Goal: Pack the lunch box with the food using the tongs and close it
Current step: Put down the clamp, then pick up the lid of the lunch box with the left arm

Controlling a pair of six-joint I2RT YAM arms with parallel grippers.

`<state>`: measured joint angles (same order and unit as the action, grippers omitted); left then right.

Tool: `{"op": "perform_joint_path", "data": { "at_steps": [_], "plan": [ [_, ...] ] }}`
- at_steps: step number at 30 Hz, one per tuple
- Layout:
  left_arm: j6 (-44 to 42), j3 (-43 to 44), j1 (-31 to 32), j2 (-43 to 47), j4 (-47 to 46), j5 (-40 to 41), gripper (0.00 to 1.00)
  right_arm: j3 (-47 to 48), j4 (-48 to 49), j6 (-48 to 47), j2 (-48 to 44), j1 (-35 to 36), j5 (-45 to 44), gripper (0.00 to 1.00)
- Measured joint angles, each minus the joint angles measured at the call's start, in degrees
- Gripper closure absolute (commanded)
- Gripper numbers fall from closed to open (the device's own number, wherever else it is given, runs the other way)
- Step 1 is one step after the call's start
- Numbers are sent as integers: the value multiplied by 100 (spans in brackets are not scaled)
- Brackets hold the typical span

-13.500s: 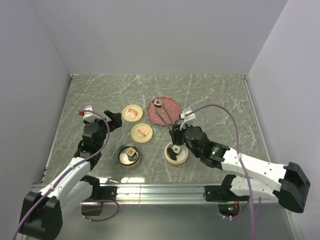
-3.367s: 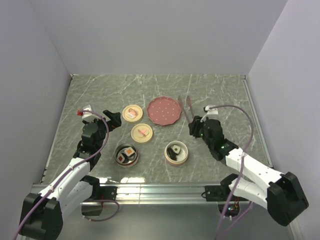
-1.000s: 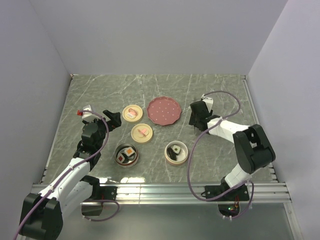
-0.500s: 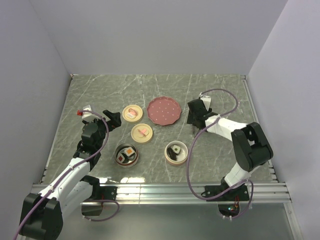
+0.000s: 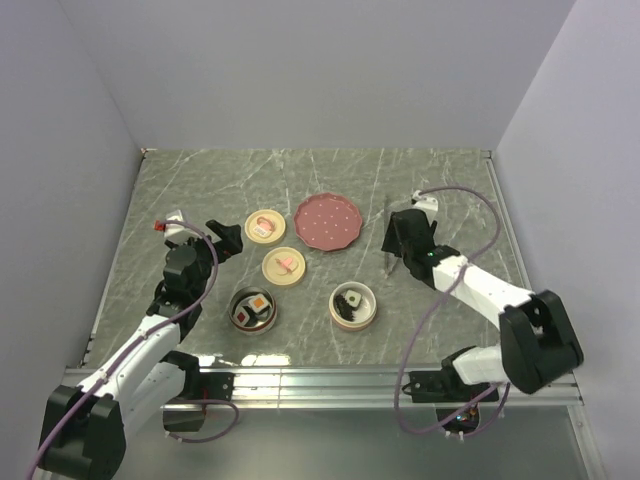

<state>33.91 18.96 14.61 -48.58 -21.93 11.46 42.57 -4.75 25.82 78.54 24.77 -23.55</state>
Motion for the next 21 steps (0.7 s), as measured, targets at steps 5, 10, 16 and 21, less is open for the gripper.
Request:
{"op": "perform_joint_path", "data": {
  "at_steps": [5, 10, 16, 21],
  "plan": [
    [-2, 39, 413, -131, 109, 286, 3, -640, 328, -105, -1056, 0, 267, 31],
    [42, 234, 1078, -378, 229, 498, 4, -1047, 522, -144, -1845, 0, 498, 32],
    [149, 542, 1694, -955, 361, 664, 4, -1250, 629, -149, -2218, 0, 699, 32],
    [350, 850, 2168, -1255, 608, 844, 7, -1399, 715, -146, -2415, 0, 820, 32]
  ]
}}
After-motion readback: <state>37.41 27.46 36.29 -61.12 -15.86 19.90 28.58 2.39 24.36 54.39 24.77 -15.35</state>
